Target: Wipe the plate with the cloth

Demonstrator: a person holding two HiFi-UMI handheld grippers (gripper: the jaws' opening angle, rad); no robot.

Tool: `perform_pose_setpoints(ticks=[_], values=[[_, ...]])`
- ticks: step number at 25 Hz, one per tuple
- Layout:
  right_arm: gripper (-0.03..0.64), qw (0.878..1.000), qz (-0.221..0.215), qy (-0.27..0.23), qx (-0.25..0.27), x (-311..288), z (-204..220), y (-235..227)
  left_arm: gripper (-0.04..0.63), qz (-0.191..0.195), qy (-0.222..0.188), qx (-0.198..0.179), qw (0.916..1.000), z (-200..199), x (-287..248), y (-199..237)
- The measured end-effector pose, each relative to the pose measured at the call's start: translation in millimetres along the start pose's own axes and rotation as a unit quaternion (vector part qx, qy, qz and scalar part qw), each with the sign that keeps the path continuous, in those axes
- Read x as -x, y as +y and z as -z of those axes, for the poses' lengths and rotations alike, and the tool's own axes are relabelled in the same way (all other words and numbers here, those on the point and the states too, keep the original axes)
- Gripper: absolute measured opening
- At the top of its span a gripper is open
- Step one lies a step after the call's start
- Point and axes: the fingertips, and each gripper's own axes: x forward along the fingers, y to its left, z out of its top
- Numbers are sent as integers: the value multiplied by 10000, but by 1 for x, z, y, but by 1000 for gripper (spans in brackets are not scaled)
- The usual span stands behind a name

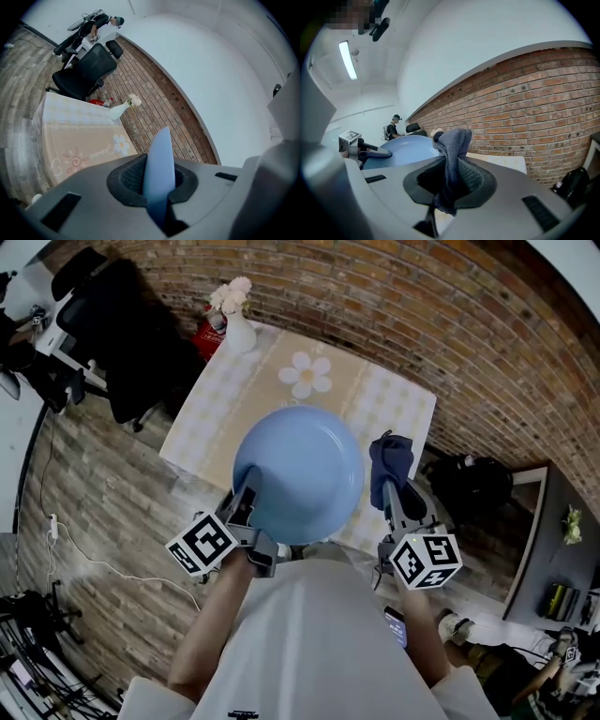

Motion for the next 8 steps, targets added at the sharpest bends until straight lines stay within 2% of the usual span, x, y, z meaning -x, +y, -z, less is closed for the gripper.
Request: perform_pose_setpoints(ticks=[8], values=[[78, 10000, 66, 19, -37, 2, 7, 2, 48, -113, 85, 36, 9999, 5, 9, 7]])
